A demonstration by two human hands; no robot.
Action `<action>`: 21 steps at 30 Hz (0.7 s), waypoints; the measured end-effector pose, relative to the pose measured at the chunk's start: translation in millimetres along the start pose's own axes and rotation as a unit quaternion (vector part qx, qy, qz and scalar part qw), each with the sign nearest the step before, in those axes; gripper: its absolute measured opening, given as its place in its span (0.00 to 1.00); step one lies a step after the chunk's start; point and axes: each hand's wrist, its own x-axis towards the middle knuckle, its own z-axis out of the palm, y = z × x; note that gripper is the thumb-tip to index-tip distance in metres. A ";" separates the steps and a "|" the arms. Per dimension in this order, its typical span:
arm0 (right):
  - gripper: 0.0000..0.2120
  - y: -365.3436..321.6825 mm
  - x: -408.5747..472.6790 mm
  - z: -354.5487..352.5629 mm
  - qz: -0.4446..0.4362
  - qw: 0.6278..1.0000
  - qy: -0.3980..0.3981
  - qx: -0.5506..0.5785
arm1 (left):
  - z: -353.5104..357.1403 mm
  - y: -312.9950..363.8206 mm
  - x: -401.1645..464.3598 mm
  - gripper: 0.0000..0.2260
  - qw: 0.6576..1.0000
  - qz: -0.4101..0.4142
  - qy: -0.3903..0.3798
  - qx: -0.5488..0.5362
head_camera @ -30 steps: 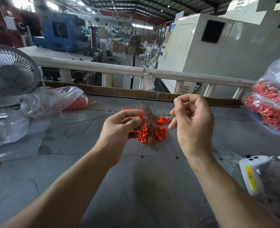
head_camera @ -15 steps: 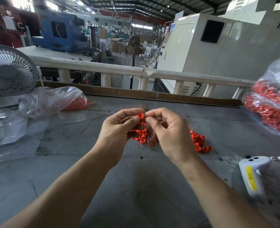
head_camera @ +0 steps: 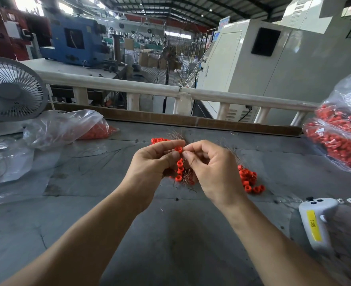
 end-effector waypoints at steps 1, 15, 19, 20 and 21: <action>0.01 -0.2 -0.1 -0.2 0.000 1.000 -0.001 -0.004 | -0.2 0.5 -0.6 0.11 1.000 0.000 -0.003 0.003; 0.02 -5.3 -1.4 -2.6 -0.005 0.998 -0.004 -0.064 | 1.6 1.4 -1.3 0.07 0.998 0.033 0.039 0.041; 0.02 -6.7 -1.1 -3.1 -0.023 0.995 0.005 -0.095 | 1.8 1.0 -0.6 0.09 0.997 0.042 0.040 0.052; 0.02 -7.3 -1.2 -3.3 -0.026 0.995 0.006 -0.100 | 1.4 0.8 -0.3 0.09 0.997 0.042 0.041 0.054; 0.02 -7.8 -1.4 -3.6 -0.028 0.994 0.007 -0.107 | 0.8 0.5 0.0 0.09 0.997 0.042 0.042 0.056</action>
